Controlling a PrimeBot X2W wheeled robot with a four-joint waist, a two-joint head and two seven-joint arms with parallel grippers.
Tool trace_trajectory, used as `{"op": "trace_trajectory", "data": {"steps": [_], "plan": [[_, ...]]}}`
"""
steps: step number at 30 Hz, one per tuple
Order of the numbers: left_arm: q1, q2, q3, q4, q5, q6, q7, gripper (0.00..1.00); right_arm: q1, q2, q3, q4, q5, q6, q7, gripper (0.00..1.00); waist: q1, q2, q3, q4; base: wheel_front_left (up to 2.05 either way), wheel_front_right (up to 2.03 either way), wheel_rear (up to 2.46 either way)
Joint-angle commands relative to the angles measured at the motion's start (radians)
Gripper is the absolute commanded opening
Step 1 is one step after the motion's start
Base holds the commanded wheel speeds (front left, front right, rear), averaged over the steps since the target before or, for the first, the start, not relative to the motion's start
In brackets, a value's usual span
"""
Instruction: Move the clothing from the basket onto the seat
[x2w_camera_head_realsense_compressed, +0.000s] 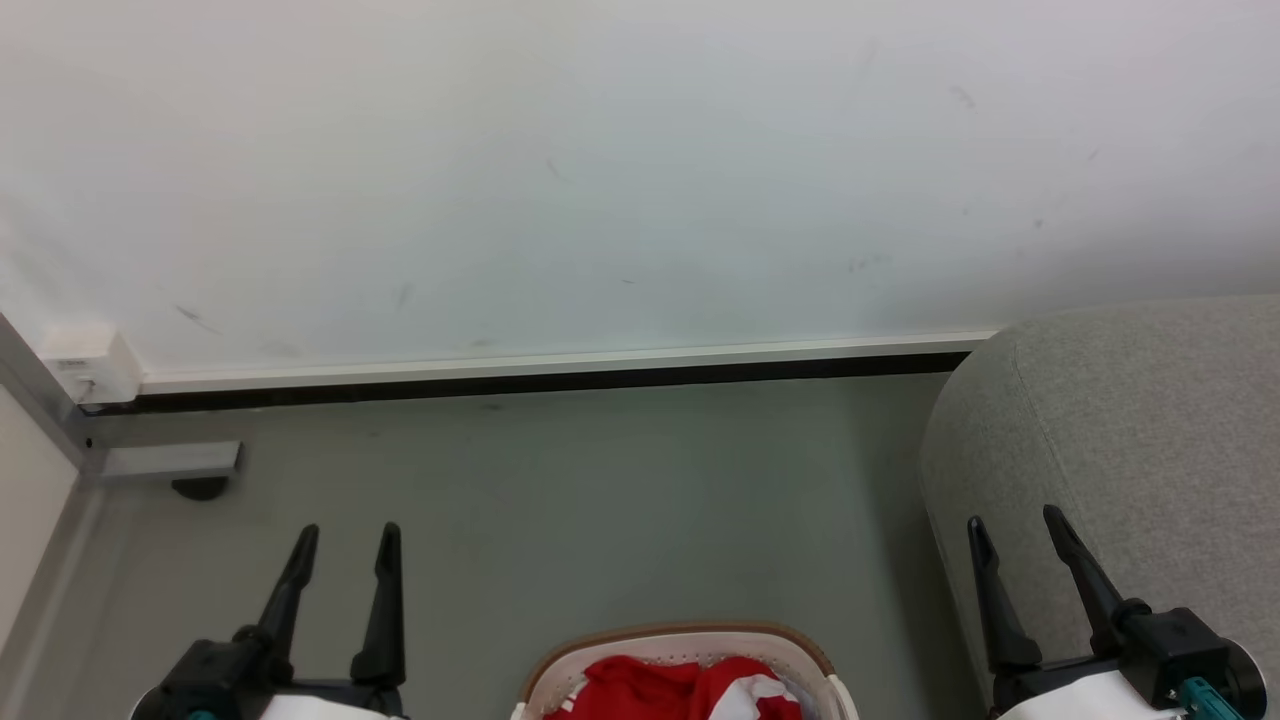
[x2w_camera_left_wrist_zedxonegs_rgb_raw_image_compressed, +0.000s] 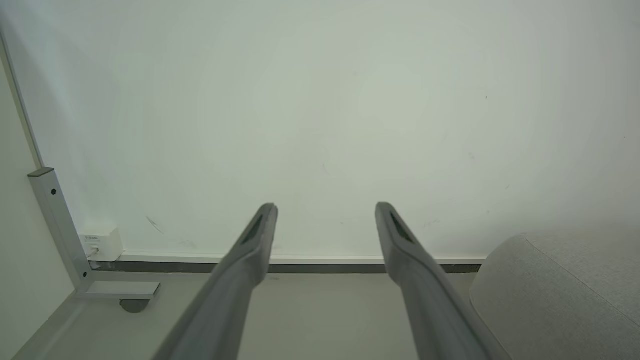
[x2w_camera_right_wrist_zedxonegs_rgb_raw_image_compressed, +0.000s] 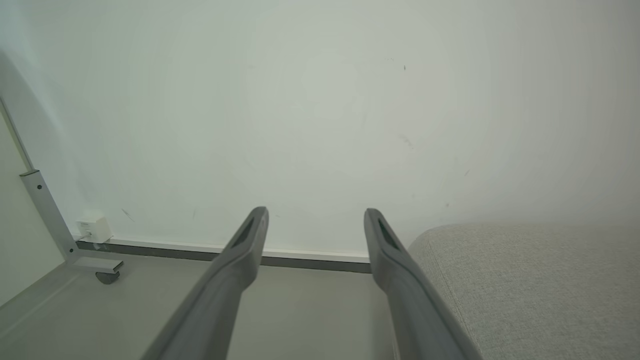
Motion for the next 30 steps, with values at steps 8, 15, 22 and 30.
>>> {"op": "trace_trajectory", "data": {"steps": [8,15,22,30], "plan": [[-0.011,0.002,-0.004,0.011,-0.015,-0.004,-0.002,1.00,-0.021,0.000,-0.001,0.000,0.023,-0.002,-0.007,1.00,0.0000,0.0000,0.019,-0.029,0.00,0.00,0.00],[-0.046,0.003,-0.020,0.049,-0.016,-0.005,-0.001,1.00,-0.038,0.000,-0.004,-0.016,0.034,-0.002,-0.011,1.00,0.0000,0.0000,0.079,-0.075,0.00,0.00,0.00],[-0.105,0.022,-0.052,0.112,-0.024,-0.013,-0.001,1.00,-0.064,0.000,-0.010,-0.029,0.072,-0.002,-0.014,1.00,0.0000,0.0000,0.157,-0.123,0.00,0.00,0.00],[-0.230,0.065,-0.133,0.255,-0.025,-0.015,0.012,1.00,-0.116,0.000,-0.015,-0.067,0.120,-0.002,-0.013,1.00,0.0000,0.0000,0.275,-0.188,0.00,0.00,0.00]]}}
